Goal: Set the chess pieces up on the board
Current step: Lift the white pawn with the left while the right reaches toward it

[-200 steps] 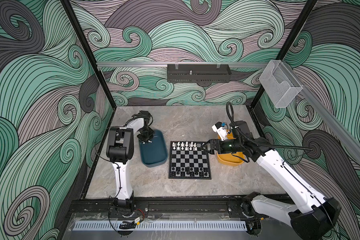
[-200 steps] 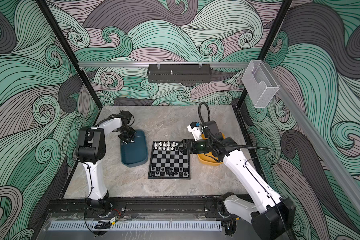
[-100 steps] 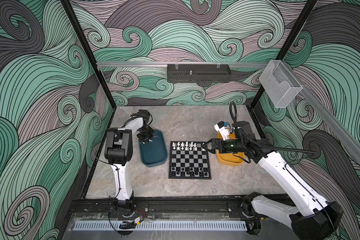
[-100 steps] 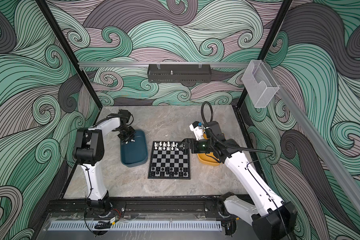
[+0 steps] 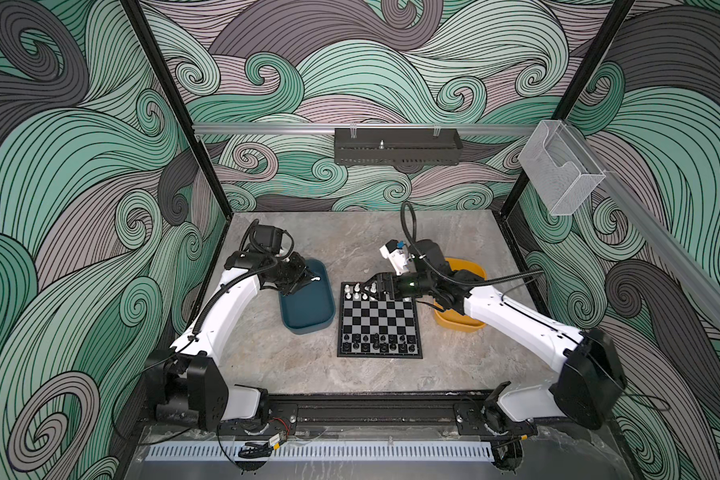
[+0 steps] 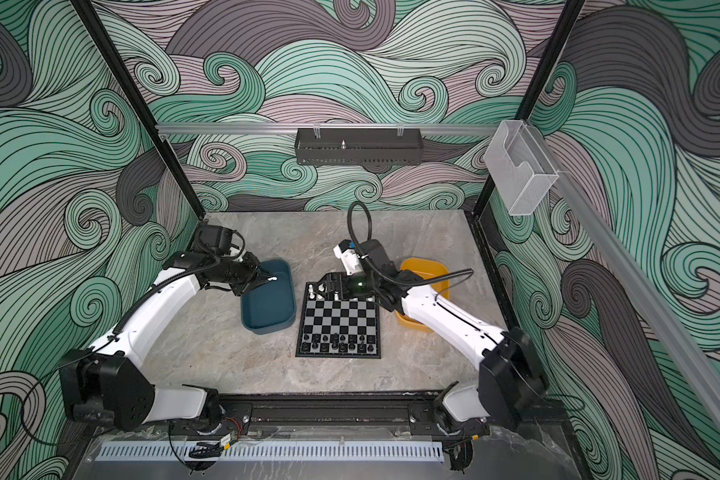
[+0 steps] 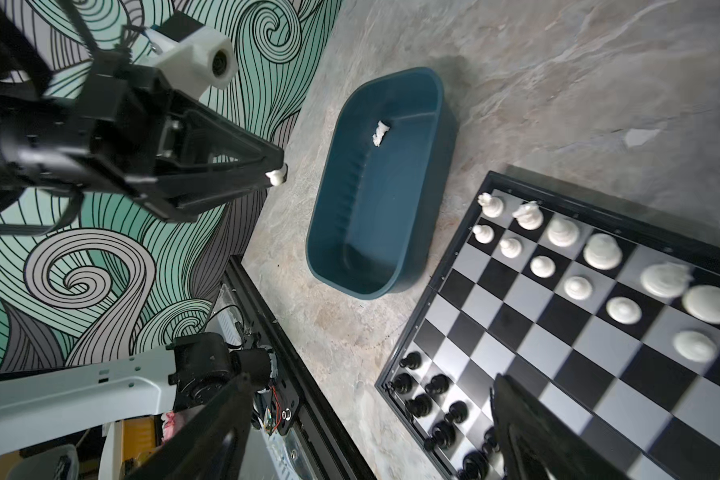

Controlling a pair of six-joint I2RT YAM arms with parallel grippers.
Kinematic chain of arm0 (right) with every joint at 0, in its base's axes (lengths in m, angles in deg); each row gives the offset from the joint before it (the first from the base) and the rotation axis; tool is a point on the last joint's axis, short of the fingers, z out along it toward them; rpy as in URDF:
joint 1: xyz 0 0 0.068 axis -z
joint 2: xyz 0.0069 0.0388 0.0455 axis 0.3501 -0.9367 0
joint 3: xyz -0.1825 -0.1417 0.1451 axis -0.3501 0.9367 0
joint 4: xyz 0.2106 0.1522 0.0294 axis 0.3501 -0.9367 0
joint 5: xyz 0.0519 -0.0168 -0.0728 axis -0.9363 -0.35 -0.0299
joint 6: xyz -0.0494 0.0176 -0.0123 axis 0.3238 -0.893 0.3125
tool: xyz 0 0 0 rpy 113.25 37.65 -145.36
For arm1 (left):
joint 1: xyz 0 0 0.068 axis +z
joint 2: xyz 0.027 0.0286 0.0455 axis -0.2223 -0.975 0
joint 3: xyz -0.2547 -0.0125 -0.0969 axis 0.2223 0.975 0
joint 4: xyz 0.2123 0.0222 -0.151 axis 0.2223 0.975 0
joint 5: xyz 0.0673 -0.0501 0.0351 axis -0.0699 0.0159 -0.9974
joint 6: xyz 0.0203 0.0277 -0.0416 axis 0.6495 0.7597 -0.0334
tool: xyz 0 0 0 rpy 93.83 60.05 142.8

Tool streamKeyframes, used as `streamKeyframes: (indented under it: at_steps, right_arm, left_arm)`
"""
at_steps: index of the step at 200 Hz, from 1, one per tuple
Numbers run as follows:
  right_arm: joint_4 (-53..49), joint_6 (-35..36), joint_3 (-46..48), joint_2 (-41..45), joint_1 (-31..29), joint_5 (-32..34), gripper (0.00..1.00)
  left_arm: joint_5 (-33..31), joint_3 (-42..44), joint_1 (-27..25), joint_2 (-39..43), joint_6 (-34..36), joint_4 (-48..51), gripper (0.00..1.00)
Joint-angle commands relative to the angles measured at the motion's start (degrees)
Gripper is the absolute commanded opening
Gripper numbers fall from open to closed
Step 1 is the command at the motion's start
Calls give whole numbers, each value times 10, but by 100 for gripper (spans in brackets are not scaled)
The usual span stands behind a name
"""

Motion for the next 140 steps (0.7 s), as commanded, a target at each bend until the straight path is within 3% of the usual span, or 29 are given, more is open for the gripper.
streamKeyframes:
  at_steps: [1, 25, 48, 85, 140]
  right_arm:
    - [74, -3, -46, -38, -25, 35, 80]
    - [71, -1, -87, -84, -46, 24, 70]
    - [72, 4, -106, -98, -64, 29, 66]
    - [64, 2, -129, -117, -71, 22, 59]
    - [56, 3, -152, -134, -71, 24, 39]
  left_arm:
    - [103, 13, -11, 16, -70, -44, 14]
    - [115, 15, -15, 33, -81, -43, 14]
    - [129, 24, -14, 35, -88, -50, 14]
    - [135, 23, -14, 28, -82, -48, 14]
    - [134, 15, -14, 28, -77, -38, 14]
